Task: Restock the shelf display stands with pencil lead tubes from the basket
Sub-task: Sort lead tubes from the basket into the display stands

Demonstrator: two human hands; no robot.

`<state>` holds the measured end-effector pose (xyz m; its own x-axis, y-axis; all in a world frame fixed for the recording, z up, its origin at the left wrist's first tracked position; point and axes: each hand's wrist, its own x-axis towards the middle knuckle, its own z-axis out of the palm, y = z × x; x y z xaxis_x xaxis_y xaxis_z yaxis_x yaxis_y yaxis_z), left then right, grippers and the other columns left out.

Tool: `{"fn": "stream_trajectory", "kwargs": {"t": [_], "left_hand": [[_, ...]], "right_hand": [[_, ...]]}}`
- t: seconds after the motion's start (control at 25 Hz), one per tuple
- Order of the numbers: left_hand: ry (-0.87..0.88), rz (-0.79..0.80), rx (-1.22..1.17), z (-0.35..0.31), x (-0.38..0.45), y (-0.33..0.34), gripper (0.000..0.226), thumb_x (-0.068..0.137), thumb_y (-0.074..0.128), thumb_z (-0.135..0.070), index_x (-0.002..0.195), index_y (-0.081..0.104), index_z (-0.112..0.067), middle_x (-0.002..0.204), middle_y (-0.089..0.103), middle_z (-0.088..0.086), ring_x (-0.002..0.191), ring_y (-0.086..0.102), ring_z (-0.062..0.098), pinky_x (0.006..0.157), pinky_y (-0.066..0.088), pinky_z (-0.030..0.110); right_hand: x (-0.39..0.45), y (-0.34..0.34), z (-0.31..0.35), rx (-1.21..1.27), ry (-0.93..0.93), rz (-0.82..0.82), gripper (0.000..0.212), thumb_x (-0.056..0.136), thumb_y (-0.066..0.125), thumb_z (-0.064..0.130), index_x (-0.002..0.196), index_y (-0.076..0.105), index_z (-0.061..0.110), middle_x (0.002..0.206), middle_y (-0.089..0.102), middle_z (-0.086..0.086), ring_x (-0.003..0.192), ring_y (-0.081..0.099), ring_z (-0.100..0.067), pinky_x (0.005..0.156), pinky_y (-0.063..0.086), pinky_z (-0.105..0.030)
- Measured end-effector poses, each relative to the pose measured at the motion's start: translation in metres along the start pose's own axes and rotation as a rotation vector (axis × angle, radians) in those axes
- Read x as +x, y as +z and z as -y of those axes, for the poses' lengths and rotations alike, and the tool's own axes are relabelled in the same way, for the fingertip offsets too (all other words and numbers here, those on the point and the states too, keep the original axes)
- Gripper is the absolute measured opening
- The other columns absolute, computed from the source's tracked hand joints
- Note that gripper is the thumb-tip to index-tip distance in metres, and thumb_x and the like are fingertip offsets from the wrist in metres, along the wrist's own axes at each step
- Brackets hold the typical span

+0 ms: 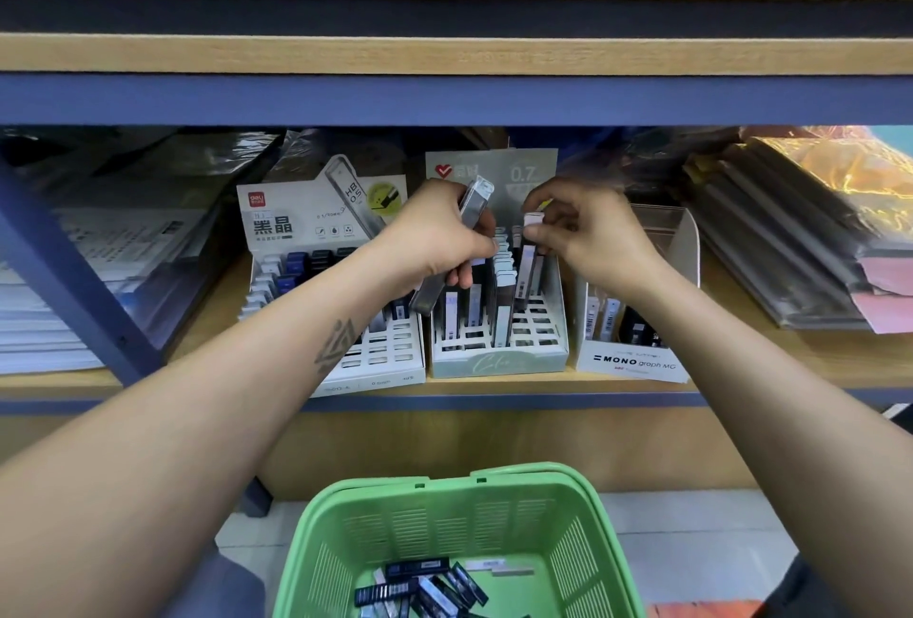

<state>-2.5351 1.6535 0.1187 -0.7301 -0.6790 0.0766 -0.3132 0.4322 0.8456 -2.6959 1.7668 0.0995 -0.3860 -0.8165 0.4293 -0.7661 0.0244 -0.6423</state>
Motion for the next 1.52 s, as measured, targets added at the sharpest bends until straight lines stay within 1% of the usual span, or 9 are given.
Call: {"fn": "stream_trajectory", "kwargs": {"t": [0.2,0.36,0.6,0.72,0.88,1.0,1.2,1.32,1.52], "left_hand": [[-0.007,0.017,0.006,0.002,0.001,0.001,0.014,0.084,0.073,-0.001,0.096,0.065,-0.003,0.056,0.063,0.003,0.036,0.057,0.015,0.036,0.042,0.021],[-0.003,0.014,-0.001,0.004,0.003,0.002,0.014,0.084,0.073,0.0,0.095,0.066,-0.002,0.048,0.061,-0.002,0.036,0.057,0.015,0.036,0.041,0.022],[-0.009,0.026,-0.004,0.003,0.002,0.0,0.016,0.084,0.074,0.0,0.098,0.066,-0.002,0.063,0.066,0.008,0.038,0.058,0.015,0.037,0.042,0.023],[-0.006,0.033,-0.022,0.004,0.0,-0.002,0.017,0.084,0.075,-0.001,0.098,0.064,0.0,0.068,0.067,0.013,0.038,0.057,0.015,0.037,0.042,0.023],[0.051,0.007,-0.037,0.003,-0.001,-0.004,0.018,0.083,0.078,-0.006,0.091,0.062,-0.003,0.068,0.068,0.019,0.04,0.056,0.016,0.039,0.043,0.025],[0.143,0.041,-0.042,0.0,-0.003,-0.004,0.018,0.081,0.082,-0.015,0.087,0.066,-0.009,0.072,0.072,0.013,0.042,0.057,0.017,0.039,0.043,0.026],[0.099,0.167,-0.16,-0.002,-0.01,0.002,0.018,0.079,0.085,-0.018,0.08,0.067,-0.015,0.065,0.071,0.0,0.045,0.063,0.019,0.038,0.045,0.023],[0.009,0.204,-0.236,-0.002,-0.011,-0.007,0.033,0.083,0.084,-0.032,0.1,0.066,-0.01,0.073,0.075,0.008,0.058,0.073,0.026,0.045,0.053,0.023],[-0.012,0.165,-0.317,-0.001,-0.009,-0.016,0.033,0.094,0.067,-0.04,0.102,0.063,-0.008,0.071,0.074,0.017,0.059,0.074,0.026,0.046,0.056,0.025]], "right_hand": [[-0.001,-0.002,-0.003,0.096,0.028,0.118,0.016,0.09,0.073,0.003,0.095,0.067,0.017,0.082,0.072,-0.017,0.07,0.071,-0.023,0.074,0.059,-0.035],[-0.004,0.006,-0.01,-0.105,-0.005,0.072,0.008,0.092,0.073,0.015,0.098,0.077,0.017,0.092,0.074,0.002,0.081,0.07,-0.011,0.085,0.057,-0.036],[-0.002,0.005,-0.005,-0.295,-0.065,0.096,0.013,0.091,0.073,0.019,0.102,0.08,0.017,0.106,0.067,0.004,0.099,0.064,-0.021,0.089,0.052,-0.043],[-0.003,0.002,0.002,-0.316,-0.043,0.098,0.019,0.095,0.068,0.02,0.111,0.077,0.02,0.11,0.07,0.004,0.101,0.065,-0.018,0.09,0.053,-0.038],[0.003,-0.002,0.023,0.109,0.042,-0.073,0.019,0.095,0.068,0.021,0.114,0.074,0.017,0.104,0.074,-0.003,0.093,0.068,-0.015,0.085,0.054,-0.032],[0.003,0.004,0.042,0.42,0.067,-0.036,0.021,0.091,0.075,0.027,0.106,0.072,0.012,0.084,0.074,-0.009,0.068,0.065,-0.013,0.064,0.053,-0.028],[0.01,0.014,0.052,0.507,0.116,-0.033,0.015,0.085,0.08,0.014,0.083,0.068,0.007,0.061,0.068,-0.006,0.049,0.059,-0.015,0.049,0.048,-0.025],[0.012,0.004,0.044,0.551,0.191,-0.044,0.013,0.085,0.079,0.008,0.08,0.068,0.004,0.064,0.07,-0.01,0.052,0.064,-0.017,0.052,0.053,-0.027],[0.011,-0.015,0.027,0.661,0.278,-0.15,0.005,0.086,0.077,0.005,0.086,0.073,0.006,0.071,0.073,-0.012,0.052,0.062,-0.016,0.052,0.053,-0.021]]}}
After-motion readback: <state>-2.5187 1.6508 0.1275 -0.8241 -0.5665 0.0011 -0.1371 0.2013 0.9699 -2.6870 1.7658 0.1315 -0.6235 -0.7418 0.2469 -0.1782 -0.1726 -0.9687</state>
